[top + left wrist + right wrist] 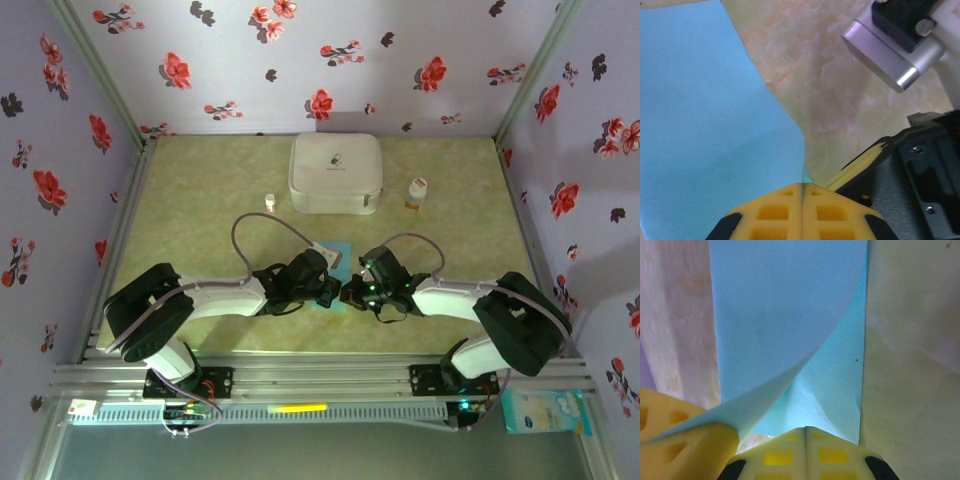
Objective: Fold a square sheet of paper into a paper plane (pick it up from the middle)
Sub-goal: Fold the triangle a second time at the center of the table.
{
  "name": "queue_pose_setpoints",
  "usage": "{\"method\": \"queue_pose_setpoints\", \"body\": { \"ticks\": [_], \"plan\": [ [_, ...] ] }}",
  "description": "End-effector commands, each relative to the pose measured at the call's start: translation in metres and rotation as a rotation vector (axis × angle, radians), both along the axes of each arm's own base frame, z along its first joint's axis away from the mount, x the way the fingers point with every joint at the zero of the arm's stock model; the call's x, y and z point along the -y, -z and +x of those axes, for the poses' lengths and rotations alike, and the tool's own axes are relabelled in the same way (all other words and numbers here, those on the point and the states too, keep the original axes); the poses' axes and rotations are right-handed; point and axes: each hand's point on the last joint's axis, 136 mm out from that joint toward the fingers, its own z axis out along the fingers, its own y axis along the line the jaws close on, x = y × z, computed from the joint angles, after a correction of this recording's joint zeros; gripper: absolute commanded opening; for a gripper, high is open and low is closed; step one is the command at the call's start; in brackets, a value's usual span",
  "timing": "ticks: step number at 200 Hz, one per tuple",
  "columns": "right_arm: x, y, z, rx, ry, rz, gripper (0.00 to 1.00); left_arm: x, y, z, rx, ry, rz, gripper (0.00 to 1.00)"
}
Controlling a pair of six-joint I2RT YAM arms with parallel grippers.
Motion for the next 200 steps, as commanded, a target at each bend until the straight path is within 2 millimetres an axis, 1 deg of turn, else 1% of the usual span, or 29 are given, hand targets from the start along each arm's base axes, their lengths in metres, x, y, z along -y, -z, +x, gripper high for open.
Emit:
{"method": "queue_pose_setpoints", "body": {
  "ticks": [1, 11, 26, 41, 80, 97, 114, 133, 171, 183, 200],
  "plan": [
    [0.006, 0.011, 0.001, 0.004, -0.006, -0.085, 0.00, -0.002, 0.000, 0.003, -0.011, -0.024, -0.021, 0.00],
    [0.013, 0.018, -0.001, -0.002, -0.008, -0.131, 0.00, -0.003, 0.001, 0.004, -0.017, -0.031, -0.023, 0.00],
    [0.030, 0.029, -0.005, -0.009, -0.010, -0.229, 0.00, -0.005, 0.002, 0.005, -0.021, -0.046, -0.036, 0.00],
    [0.041, 0.033, -0.008, -0.010, -0.024, -0.295, 0.00, -0.006, 0.003, 0.007, -0.023, -0.056, -0.039, 0.00],
    [0.058, 0.033, -0.008, -0.003, -0.042, -0.372, 0.00, -0.005, 0.006, 0.012, -0.035, -0.083, -0.063, 0.00],
    [0.061, 0.030, -0.006, 0.007, -0.053, -0.379, 0.00, -0.003, 0.007, 0.014, -0.042, -0.100, -0.086, 0.00],
    [0.061, 0.025, -0.003, 0.015, -0.057, -0.363, 0.00, 0.000, 0.009, 0.015, -0.051, -0.108, -0.104, 0.00],
    [0.055, 0.017, 0.001, 0.029, -0.060, -0.331, 0.00, 0.003, 0.011, 0.017, -0.053, -0.111, -0.115, 0.00],
    [0.024, -0.008, 0.009, 0.058, -0.042, -0.137, 0.03, 0.005, 0.013, 0.018, -0.056, -0.120, -0.142, 0.00],
    [0.018, -0.012, 0.011, 0.060, -0.035, -0.100, 0.04, 0.006, 0.013, 0.018, -0.059, -0.123, -0.150, 0.00],
    [0.014, -0.011, 0.012, 0.059, -0.023, -0.077, 0.06, 0.007, 0.014, 0.017, -0.065, -0.122, -0.156, 0.00]
  ]
}}
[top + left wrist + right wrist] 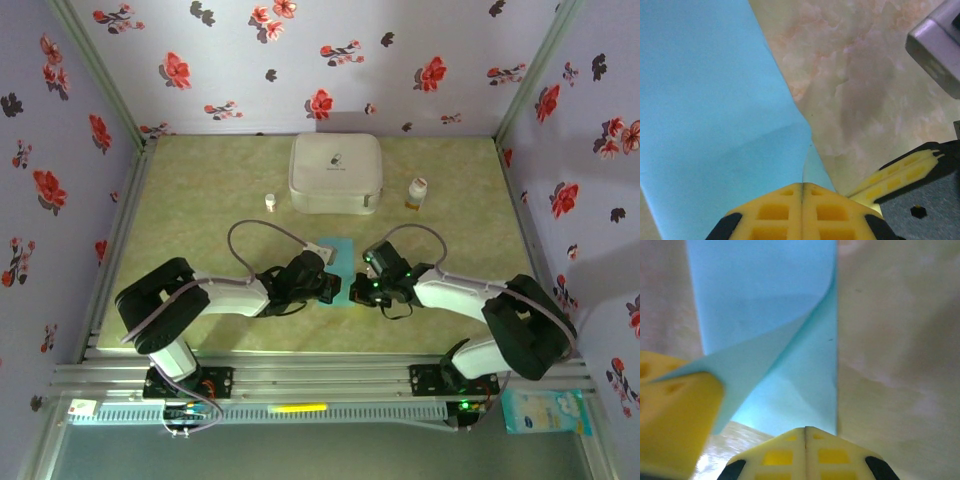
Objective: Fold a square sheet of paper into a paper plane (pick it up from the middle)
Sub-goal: Fold the triangle a second time at the center of the table.
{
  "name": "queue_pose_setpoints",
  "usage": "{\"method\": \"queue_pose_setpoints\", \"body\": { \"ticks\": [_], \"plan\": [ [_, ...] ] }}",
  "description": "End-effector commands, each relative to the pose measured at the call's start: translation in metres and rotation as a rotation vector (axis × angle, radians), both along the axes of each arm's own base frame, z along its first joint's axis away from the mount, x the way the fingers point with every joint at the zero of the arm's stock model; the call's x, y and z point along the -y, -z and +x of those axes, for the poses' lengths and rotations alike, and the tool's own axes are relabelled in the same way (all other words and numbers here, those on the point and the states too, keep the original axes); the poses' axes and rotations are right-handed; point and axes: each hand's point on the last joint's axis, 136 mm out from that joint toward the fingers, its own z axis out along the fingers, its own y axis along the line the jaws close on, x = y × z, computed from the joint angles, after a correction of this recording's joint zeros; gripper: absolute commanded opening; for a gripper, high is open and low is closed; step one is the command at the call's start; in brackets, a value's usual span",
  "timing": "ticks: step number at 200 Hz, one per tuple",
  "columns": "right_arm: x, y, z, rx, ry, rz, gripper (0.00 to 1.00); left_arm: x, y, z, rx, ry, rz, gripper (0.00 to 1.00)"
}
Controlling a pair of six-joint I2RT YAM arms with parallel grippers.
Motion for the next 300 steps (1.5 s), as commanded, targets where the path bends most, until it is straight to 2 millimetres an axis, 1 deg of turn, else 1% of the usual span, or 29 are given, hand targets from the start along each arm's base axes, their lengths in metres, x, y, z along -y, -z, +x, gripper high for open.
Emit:
{"method": "queue_pose_setpoints", "body": {
  "ticks": [1, 30, 43, 62, 75, 96, 122, 166, 220, 281, 300],
  "plan": [
    [-0.012, -0.008, 0.003, 0.002, 0.020, 0.089, 0.06, 0.002, 0.002, 0.002, -0.013, -0.013, -0.038, 0.00],
    [-0.019, -0.003, 0.007, -0.008, 0.039, 0.122, 0.06, 0.003, 0.003, 0.001, -0.018, -0.008, -0.042, 0.00],
    [-0.018, 0.003, 0.009, -0.015, 0.054, 0.115, 0.06, 0.003, 0.002, 0.001, -0.018, -0.006, -0.045, 0.00],
    [-0.010, 0.016, 0.008, -0.033, 0.073, 0.062, 0.05, 0.003, 0.002, 0.001, -0.016, -0.002, -0.041, 0.00],
    [-0.004, 0.026, 0.005, -0.049, 0.076, 0.017, 0.03, 0.002, 0.002, 0.000, -0.018, 0.001, -0.036, 0.03],
    [0.004, 0.033, 0.001, -0.060, 0.081, -0.023, 0.01, 0.002, 0.005, -0.003, -0.029, 0.022, -0.028, 0.07],
    [0.007, 0.032, 0.001, -0.056, 0.080, -0.025, 0.01, 0.001, 0.005, -0.004, -0.034, 0.047, -0.024, 0.11],
    [0.006, 0.031, 0.001, -0.058, 0.066, -0.025, 0.00, 0.001, 0.000, -0.005, -0.030, 0.090, -0.018, 0.12],
    [0.011, 0.031, 0.000, -0.064, 0.052, -0.050, 0.00, 0.001, -0.001, -0.009, -0.055, 0.170, 0.022, 0.12],
    [0.013, 0.033, -0.001, -0.071, 0.047, -0.060, 0.00, 0.000, -0.007, -0.007, -0.051, 0.196, 0.030, 0.10],
    [0.014, 0.032, -0.001, -0.072, 0.040, -0.071, 0.00, 0.001, -0.008, -0.006, -0.048, 0.212, 0.046, 0.07]
  ]
}}
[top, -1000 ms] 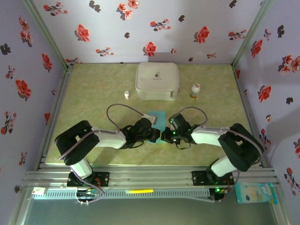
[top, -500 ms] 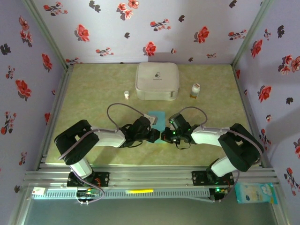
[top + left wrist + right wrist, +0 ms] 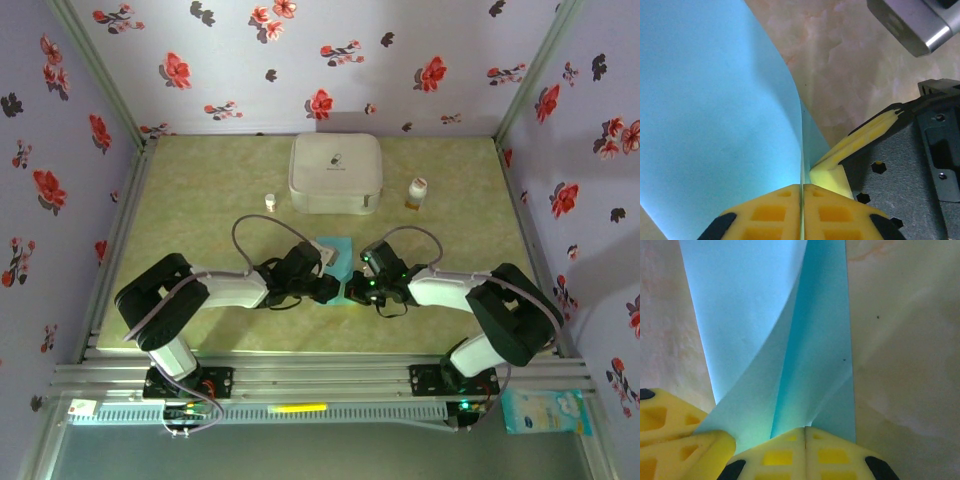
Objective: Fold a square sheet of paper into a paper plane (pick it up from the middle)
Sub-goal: Fold the triangle a second time at the center of the table.
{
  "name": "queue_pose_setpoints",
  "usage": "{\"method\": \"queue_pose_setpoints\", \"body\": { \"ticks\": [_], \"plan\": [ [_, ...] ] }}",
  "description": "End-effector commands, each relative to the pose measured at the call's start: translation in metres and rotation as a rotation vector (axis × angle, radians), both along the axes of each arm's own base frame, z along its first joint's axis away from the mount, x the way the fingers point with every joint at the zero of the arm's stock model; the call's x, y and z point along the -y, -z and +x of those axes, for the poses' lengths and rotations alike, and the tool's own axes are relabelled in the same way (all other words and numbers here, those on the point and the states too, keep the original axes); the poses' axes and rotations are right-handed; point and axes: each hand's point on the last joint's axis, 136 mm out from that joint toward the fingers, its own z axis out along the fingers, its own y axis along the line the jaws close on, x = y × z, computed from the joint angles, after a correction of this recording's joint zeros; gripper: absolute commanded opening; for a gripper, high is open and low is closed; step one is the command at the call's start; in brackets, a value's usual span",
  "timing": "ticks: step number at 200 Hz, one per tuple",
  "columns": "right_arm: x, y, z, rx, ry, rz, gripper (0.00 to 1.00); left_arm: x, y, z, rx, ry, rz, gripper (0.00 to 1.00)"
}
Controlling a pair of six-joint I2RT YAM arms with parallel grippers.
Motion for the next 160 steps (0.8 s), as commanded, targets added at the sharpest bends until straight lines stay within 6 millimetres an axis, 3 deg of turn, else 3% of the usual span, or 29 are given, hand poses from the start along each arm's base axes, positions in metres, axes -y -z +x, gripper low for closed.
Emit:
{"method": "queue_pose_setpoints", "body": {
  "ticks": [1, 105, 160],
  "plan": [
    [0.022, 0.016, -0.010, -0.051, 0.003, -0.106, 0.00, 0.005, -0.016, 0.004, 0.031, 0.045, -0.006, 0.06],
    [0.037, 0.017, -0.015, -0.074, -0.065, -0.171, 0.00, 0.010, -0.016, 0.015, 0.004, 0.107, 0.043, 0.02],
    [0.035, 0.006, -0.007, -0.044, -0.070, -0.149, 0.01, 0.006, 0.000, 0.008, -0.045, 0.131, 0.092, 0.02]
  ]
}}
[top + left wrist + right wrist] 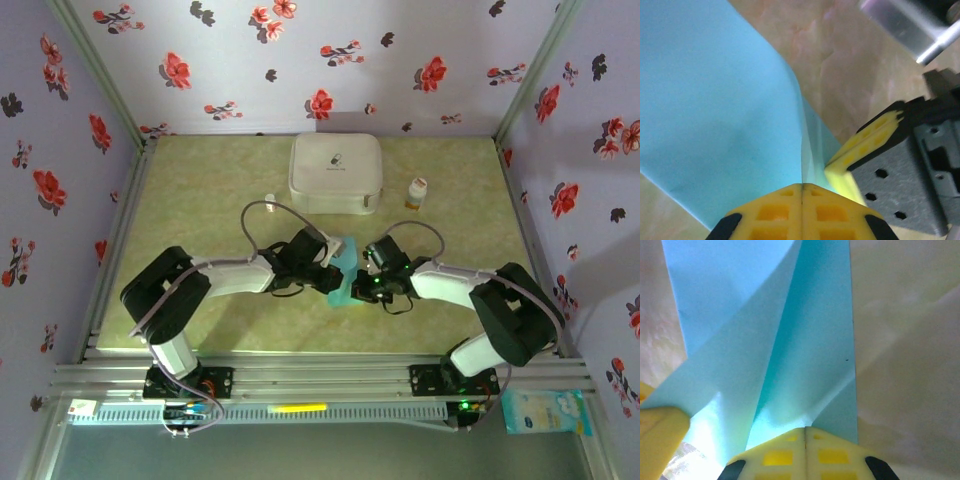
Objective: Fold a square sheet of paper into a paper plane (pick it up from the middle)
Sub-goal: Fold the triangle a second time at the center of the table.
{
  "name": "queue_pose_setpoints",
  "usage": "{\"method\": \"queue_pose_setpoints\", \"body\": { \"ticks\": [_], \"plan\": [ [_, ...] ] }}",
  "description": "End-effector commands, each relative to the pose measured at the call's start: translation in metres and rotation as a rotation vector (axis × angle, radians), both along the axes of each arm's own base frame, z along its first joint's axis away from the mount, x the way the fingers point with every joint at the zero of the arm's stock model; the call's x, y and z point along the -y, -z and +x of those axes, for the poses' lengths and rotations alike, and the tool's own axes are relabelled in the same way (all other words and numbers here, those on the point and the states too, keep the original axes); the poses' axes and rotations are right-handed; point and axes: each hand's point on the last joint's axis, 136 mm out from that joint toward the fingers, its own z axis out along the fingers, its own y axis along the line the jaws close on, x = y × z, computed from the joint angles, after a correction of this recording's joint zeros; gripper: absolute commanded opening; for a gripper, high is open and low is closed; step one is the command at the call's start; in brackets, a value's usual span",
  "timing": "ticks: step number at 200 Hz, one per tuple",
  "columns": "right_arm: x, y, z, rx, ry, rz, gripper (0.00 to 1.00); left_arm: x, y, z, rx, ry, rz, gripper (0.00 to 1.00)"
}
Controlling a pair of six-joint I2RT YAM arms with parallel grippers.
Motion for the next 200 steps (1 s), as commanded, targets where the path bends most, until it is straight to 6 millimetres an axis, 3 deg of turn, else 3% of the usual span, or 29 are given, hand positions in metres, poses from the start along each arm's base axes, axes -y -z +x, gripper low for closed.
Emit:
{"method": "queue_pose_setpoints", "body": {
  "ticks": [1, 53, 86, 132, 170, 200],
  "plan": [
    [0.015, 0.006, -0.008, -0.032, 0.001, -0.069, 0.01, -0.001, 0.008, -0.005, -0.032, 0.036, 0.029, 0.02],
    [-0.011, -0.019, 0.003, 0.001, 0.035, 0.104, 0.03, 0.001, 0.012, -0.006, -0.060, 0.018, 0.009, 0.01],
    [-0.018, -0.020, 0.004, 0.003, 0.049, 0.132, 0.04, 0.002, 0.011, -0.006, -0.068, 0.012, -0.005, 0.01],
    [-0.013, -0.001, 0.003, -0.026, 0.069, 0.078, 0.03, 0.003, 0.010, -0.007, -0.070, 0.012, -0.009, 0.01],
    [0.008, 0.023, -0.006, -0.063, 0.062, -0.059, 0.02, 0.001, 0.010, -0.004, -0.068, 0.013, 0.000, 0.02],
    [0.017, 0.028, -0.011, -0.071, 0.034, -0.102, 0.00, -0.002, 0.007, 0.000, -0.061, 0.011, 0.005, 0.03]
  ]
}}
